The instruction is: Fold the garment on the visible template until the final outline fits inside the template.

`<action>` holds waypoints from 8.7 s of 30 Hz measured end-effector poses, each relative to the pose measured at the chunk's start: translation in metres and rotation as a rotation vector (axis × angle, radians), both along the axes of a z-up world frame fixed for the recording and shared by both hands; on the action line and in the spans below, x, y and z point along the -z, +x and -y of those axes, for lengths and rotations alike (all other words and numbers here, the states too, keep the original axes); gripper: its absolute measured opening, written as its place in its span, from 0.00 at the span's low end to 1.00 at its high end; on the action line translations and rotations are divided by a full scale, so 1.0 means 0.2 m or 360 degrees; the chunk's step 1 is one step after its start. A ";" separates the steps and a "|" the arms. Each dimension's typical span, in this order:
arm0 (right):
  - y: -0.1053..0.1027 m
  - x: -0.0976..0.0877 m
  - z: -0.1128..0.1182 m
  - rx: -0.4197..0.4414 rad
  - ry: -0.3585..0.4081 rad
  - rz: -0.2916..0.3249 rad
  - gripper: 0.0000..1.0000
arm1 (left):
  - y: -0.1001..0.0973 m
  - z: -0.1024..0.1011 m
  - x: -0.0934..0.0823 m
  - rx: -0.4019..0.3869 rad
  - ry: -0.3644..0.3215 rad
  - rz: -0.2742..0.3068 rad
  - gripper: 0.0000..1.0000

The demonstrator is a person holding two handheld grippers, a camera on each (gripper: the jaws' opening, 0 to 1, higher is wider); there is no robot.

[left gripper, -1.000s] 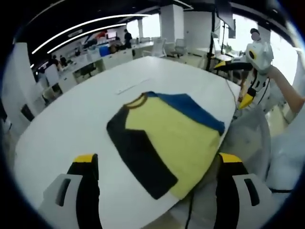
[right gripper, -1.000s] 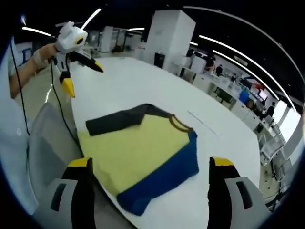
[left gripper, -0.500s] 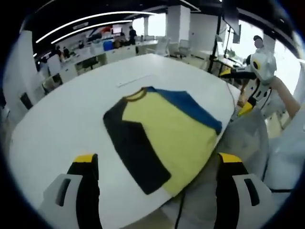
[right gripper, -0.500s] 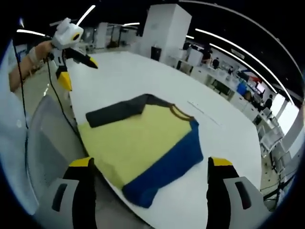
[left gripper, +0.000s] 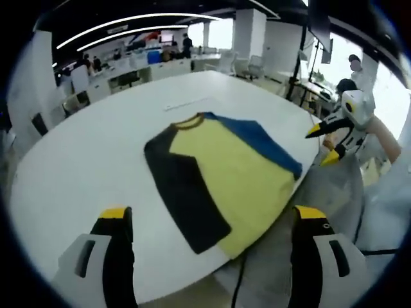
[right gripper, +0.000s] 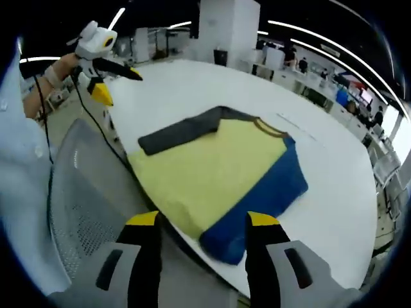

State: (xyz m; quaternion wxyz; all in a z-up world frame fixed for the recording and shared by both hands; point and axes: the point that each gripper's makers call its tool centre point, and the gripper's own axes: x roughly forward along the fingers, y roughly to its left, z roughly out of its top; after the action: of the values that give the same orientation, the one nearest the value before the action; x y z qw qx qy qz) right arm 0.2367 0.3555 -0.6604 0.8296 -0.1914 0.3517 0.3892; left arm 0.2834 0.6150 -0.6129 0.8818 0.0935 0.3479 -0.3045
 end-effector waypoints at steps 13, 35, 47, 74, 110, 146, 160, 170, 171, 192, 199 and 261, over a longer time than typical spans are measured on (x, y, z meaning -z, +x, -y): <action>-0.09 0.23 -0.01 -0.0063 -0.0117 -0.0284 0.21 | -0.02 0.02 0.01 0.0025 0.0001 -0.0013 1.00; 0.00 0.47 0.03 0.0057 -0.0232 -0.0387 0.19 | -0.06 0.01 0.05 0.0039 0.0036 -0.0044 1.00; 0.02 0.53 0.04 0.0065 -0.0268 -0.0400 0.17 | -0.06 0.00 0.03 0.0032 0.0022 -0.0038 1.00; 0.06 0.53 0.08 0.0177 -0.0180 -0.0390 0.05 | -0.07 0.01 0.05 0.0053 0.0006 -0.0064 0.98; 0.28 0.08 0.32 0.0020 -0.0101 -0.0095 0.03 | -0.12 0.10 -0.06 0.0015 0.0096 -0.0026 1.00; 0.68 0.04 1.08 0.0274 -0.0217 -0.0066 0.03 | -0.14 0.11 -0.12 -0.0122 0.0188 -0.0036 1.00; 0.75 0.16 1.33 0.0391 -0.0246 -0.0128 0.03 | -0.16 0.10 -0.15 -0.0188 0.0216 -0.0035 1.00; 0.84 0.21 1.56 0.0517 -0.0263 -0.0136 0.03 | -0.17 0.10 -0.16 -0.0215 0.0241 -0.0044 1.00; 0.85 0.22 1.58 0.0526 -0.0266 -0.0131 0.03 | -0.17 0.11 -0.15 -0.0215 0.0242 -0.0046 1.00; 1.02 0.31 1.90 0.0703 -0.0363 -0.0132 0.03 | -0.19 0.12 -0.16 -0.0251 0.0293 -0.0076 1.00; 1.09 0.34 1.99 0.0759 -0.0363 -0.0140 0.03 | -0.20 0.11 -0.16 -0.0276 0.0312 -0.0088 1.00; 1.14 0.45 1.91 0.0581 -0.0495 -0.0193 0.08 | -0.24 0.12 -0.16 -0.0302 0.0296 -0.0080 0.99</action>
State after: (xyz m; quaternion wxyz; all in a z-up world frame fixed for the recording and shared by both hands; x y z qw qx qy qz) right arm 0.4644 -0.0255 -0.7501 0.8241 -0.2263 0.4852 0.1849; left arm 0.2346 0.5917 -0.5803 0.8851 0.1339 0.4040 -0.1884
